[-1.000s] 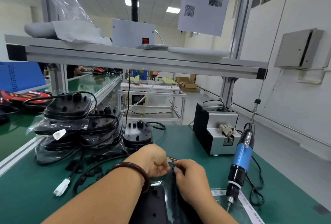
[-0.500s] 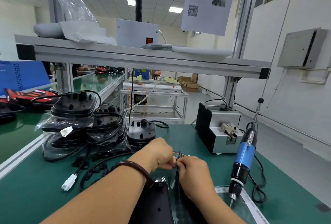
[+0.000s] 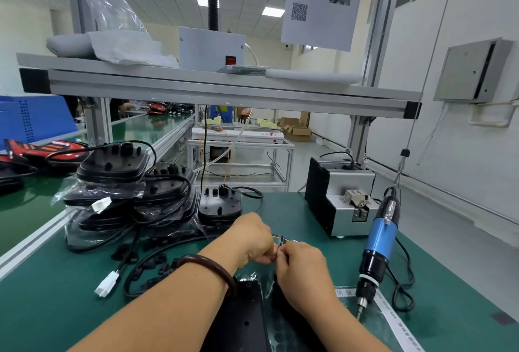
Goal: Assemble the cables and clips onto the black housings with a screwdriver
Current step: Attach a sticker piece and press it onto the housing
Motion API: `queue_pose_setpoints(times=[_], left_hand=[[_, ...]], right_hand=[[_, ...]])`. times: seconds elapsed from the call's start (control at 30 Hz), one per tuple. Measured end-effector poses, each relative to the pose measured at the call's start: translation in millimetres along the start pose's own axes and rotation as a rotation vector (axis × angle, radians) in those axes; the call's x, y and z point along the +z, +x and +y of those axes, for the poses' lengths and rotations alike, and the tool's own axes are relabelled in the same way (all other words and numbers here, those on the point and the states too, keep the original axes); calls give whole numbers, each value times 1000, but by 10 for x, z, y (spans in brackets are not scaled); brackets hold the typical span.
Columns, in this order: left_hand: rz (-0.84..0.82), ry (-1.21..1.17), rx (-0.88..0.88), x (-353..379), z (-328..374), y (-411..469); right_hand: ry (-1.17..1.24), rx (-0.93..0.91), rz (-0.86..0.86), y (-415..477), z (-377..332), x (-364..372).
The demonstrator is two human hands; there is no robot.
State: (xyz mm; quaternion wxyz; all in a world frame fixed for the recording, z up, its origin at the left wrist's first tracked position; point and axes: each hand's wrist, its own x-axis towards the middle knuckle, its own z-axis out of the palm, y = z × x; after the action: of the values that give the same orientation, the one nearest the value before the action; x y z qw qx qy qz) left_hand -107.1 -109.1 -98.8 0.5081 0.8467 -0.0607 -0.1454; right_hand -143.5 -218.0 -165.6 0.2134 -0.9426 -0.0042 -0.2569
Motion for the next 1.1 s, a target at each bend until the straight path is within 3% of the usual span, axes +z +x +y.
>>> queue_pose_setpoints(times=[0.33, 0.5, 0.7, 0.87, 1.03, 1.1], left_hand=[[41, -104, -70, -57, -42, -36], [208, 304, 63, -148, -25, -33], [94, 59, 100, -12, -80, -126], [133, -15, 107, -9, -92, -169], [35, -401, 122, -219, -178, -327], [-5, -471, 137, -290, -240, -388]], right_hand=[[326, 203, 65, -2, 45, -31], [419, 220, 130, 6, 32, -56], [311, 100, 167, -8, -23, -34], [362, 15, 135, -49, -46, -122], [902, 261, 106, -7, -38, -295], [1007, 272, 32, -15, -90, -325]])
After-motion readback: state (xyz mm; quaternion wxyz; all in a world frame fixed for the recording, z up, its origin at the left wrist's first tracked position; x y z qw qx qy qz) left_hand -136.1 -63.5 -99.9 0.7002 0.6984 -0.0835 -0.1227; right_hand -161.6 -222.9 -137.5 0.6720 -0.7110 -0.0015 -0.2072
